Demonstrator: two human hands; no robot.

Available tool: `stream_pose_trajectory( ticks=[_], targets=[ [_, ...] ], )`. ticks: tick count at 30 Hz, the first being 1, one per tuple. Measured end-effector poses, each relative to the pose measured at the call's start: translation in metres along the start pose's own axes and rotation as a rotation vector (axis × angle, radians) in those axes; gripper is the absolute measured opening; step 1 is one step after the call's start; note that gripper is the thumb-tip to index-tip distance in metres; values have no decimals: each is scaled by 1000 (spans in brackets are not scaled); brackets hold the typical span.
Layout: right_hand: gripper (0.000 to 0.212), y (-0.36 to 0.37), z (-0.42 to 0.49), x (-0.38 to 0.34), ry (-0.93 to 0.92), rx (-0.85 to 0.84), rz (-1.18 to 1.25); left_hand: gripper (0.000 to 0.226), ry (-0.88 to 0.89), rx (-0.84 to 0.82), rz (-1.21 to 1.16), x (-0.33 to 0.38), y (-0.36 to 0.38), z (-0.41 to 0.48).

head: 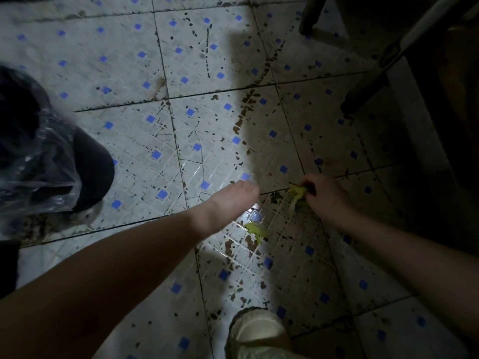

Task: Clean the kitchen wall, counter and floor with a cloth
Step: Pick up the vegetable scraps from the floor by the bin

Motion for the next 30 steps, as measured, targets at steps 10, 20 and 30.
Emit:
stream_pose_trajectory(
  ticks=[10, 20, 30],
  targets=[
    [13, -2, 0, -73, -160, -10, 60, 31, -195, -26, 53, -52, -28, -63],
    [23, -5, -33, -183, -452, 93, -2, 51, -407, 22, 134, -85, -81, -156],
    [21, -1, -61, -268, -629, 150, -43, 51, -561, 164, 303, -93, -141, -232]
  ],
)
Point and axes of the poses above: each hand's wrist, its own z-axis towards the middle knuckle, its own y-axis out of the palm, x = y × z, the point moved 8 cm from there along z, towards the middle knuckle, and after that the axes turned 13 degrees about y, right-handed, at the moved point
